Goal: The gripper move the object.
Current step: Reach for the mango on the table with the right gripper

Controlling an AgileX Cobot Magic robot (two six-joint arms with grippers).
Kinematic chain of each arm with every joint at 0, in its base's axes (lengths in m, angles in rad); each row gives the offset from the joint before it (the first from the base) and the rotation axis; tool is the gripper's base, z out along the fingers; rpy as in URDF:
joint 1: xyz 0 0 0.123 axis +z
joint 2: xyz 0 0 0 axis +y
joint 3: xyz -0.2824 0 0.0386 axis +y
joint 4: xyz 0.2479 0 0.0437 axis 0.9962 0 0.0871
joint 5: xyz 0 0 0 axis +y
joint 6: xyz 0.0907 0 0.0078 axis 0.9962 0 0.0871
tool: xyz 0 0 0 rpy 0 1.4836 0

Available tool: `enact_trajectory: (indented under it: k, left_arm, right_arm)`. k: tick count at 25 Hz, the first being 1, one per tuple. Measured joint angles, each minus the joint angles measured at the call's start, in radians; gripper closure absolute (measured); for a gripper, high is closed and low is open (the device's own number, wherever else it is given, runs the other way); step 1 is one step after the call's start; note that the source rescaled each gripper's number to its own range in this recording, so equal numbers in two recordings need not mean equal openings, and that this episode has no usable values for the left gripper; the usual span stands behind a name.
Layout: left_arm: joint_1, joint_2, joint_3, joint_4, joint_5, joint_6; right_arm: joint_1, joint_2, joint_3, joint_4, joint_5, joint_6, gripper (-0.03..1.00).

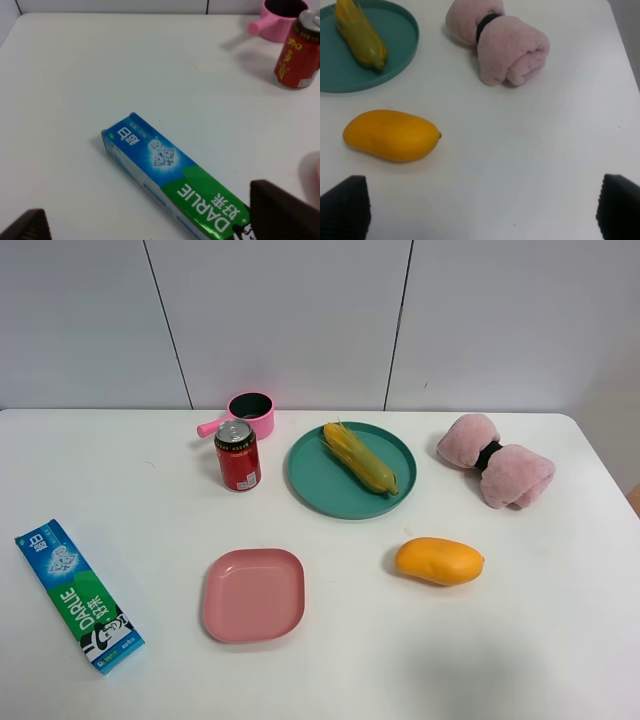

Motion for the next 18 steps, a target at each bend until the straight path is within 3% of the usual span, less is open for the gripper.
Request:
enact_trajectory:
  k: [1, 11, 18]
  left_arm:
    - [0.0, 0.0, 0.0, 0.0, 0.0, 0.0]
    - [0.0, 0.0, 0.0, 0.0, 0.0, 0.0]
    - [0.0, 0.0, 0.0, 0.0, 0.0, 0.0]
  right_arm:
    - [0.0, 0.0, 0.0, 0.0, 0.0, 0.0, 0.06]
    - [0.0, 0.02, 0.0, 0.042, -0.003, 0.0, 0.06]
    - [0.0, 0.286, -0.053, 0.07, -0.006, -0.046, 0.06]
